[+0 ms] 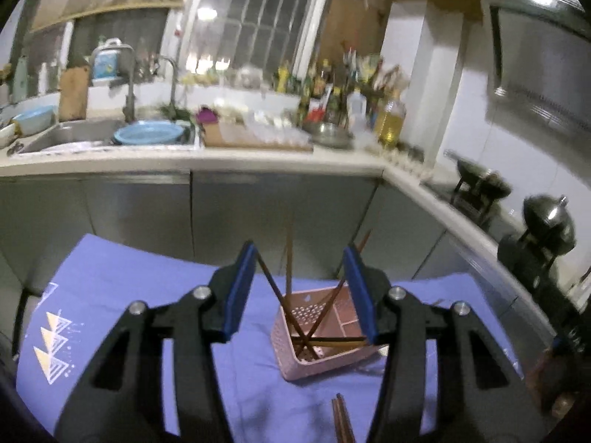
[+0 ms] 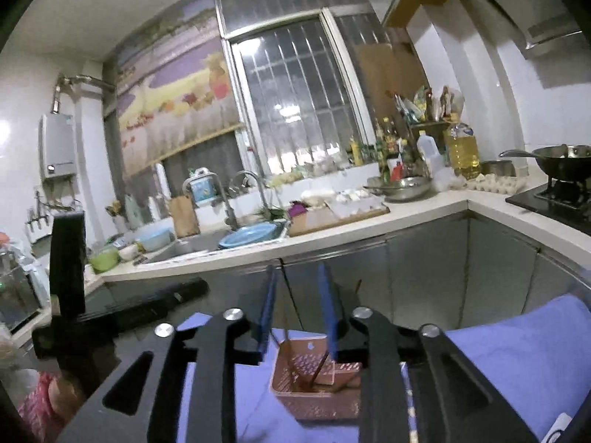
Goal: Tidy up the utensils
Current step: 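Bring both grippers back down to the chopstick bundle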
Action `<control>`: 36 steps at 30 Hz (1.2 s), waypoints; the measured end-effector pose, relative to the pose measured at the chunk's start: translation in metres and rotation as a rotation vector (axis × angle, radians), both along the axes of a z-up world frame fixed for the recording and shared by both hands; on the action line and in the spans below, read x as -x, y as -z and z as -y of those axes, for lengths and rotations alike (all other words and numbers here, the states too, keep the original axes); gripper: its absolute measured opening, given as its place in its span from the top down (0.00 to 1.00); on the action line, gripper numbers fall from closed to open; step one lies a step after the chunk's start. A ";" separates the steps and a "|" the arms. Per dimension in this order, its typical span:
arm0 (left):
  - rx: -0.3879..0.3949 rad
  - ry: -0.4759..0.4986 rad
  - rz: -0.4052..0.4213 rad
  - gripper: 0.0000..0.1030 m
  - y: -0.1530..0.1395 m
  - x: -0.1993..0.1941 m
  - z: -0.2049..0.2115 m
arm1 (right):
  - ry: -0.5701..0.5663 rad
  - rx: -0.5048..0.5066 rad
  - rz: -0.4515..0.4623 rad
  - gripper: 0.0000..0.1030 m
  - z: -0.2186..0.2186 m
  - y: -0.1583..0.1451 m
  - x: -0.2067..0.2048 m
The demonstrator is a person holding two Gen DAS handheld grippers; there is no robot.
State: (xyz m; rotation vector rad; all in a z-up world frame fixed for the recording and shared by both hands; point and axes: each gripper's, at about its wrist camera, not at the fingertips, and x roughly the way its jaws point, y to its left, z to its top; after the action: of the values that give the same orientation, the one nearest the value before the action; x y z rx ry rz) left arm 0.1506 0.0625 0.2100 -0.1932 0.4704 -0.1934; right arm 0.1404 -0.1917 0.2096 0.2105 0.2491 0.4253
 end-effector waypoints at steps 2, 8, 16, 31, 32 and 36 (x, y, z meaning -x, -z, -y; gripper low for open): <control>0.022 0.006 0.033 0.51 -0.003 0.031 -0.012 | -0.013 0.004 0.006 0.66 0.007 0.008 0.025; -0.025 0.024 -0.079 0.51 0.071 0.099 -0.022 | -0.027 0.133 -0.300 0.67 0.004 0.124 0.074; -0.047 0.204 -0.435 0.64 0.212 0.125 0.041 | -0.123 0.246 -0.673 0.76 -0.028 0.245 0.096; -0.234 0.244 -0.464 0.64 0.245 0.125 0.101 | 0.018 0.168 -0.642 0.78 0.023 0.239 0.103; -0.256 0.241 -0.456 0.64 0.246 0.124 0.104 | 0.013 0.166 -0.645 0.78 0.020 0.243 0.100; -0.345 0.223 -0.420 0.64 0.247 0.118 0.118 | -0.006 0.181 -0.637 0.78 0.011 0.247 0.099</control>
State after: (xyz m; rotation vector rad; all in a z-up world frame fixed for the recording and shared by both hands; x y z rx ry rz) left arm 0.0327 -0.0559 -0.0371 0.1631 0.9344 -0.2880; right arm 0.0419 -0.2028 -0.0370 0.1629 0.9096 0.3293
